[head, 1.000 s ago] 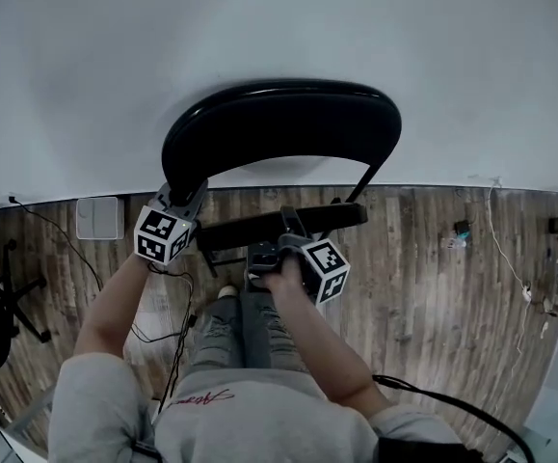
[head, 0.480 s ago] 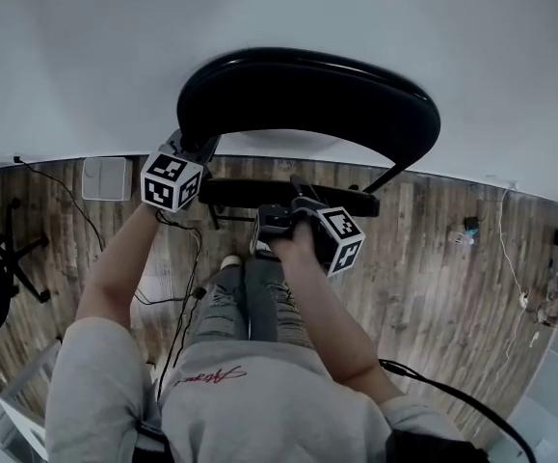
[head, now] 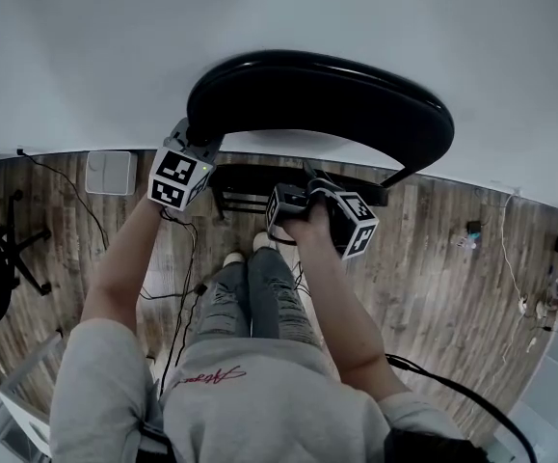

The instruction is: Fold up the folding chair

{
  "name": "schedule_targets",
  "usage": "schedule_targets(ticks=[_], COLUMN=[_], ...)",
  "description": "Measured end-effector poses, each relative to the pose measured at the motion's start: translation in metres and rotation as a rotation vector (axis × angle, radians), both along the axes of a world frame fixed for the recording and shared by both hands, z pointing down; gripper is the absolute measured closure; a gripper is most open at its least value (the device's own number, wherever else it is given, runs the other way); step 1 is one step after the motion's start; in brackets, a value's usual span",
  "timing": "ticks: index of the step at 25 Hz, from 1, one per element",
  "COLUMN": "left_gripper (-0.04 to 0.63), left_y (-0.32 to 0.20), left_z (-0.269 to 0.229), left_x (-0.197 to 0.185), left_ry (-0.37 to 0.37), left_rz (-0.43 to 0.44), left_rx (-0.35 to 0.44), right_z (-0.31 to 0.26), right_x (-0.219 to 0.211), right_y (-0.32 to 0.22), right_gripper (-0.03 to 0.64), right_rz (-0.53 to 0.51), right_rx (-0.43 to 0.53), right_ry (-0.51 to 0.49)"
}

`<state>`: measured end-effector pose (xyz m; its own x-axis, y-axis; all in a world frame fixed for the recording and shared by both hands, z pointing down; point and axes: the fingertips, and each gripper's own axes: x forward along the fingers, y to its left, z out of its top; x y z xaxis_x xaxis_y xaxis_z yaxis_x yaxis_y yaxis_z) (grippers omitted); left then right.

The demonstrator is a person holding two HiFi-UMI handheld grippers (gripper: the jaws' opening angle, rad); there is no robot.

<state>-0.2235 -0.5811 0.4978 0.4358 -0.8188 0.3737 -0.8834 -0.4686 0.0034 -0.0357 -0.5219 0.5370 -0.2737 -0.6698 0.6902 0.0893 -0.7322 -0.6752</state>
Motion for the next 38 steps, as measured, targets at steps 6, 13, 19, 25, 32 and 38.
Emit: schedule_targets(ticks=[6,13,19,25,32,38], left_gripper=[0.575,0.560,0.440,0.393,0.508,0.546], left_y=[0.000,0.002,0.014,0.040,0.115,0.191], left_z=[-0.008,-0.007,-0.009,-0.018,-0.029,-0.131], left_x=[-0.014,-0.017,-0.029,-0.044,-0.063,0.005], left_ry=[0.131,0.128,0.171,0.196,0.273,0.320], left_rz=[-0.134,-0.144,-0.149,-0.179,-0.365,-0.332], left_rx=[0.041,0.032,0.026,0.052,0.068,0.288], right_z=[0.003,0.003,-0.012,-0.033,-0.079,-0.166], right_x=[-0.006,-0.008,-0.006,0.000,0.003,-0.011], right_y=[-0.016,-0.018,-0.015,0.014,0.058,0.096], right_gripper=[0.439,0.437,0.423,0.425,0.565,0.577], right_rz=[-0.071,-0.156,-0.318,-0.490,-0.645,-0.716], right_rx=[0.017,0.080,0.310,0.478,0.724,1.021], right_ry=[0.046,0.070,0.190,0.454,0.870,1.150])
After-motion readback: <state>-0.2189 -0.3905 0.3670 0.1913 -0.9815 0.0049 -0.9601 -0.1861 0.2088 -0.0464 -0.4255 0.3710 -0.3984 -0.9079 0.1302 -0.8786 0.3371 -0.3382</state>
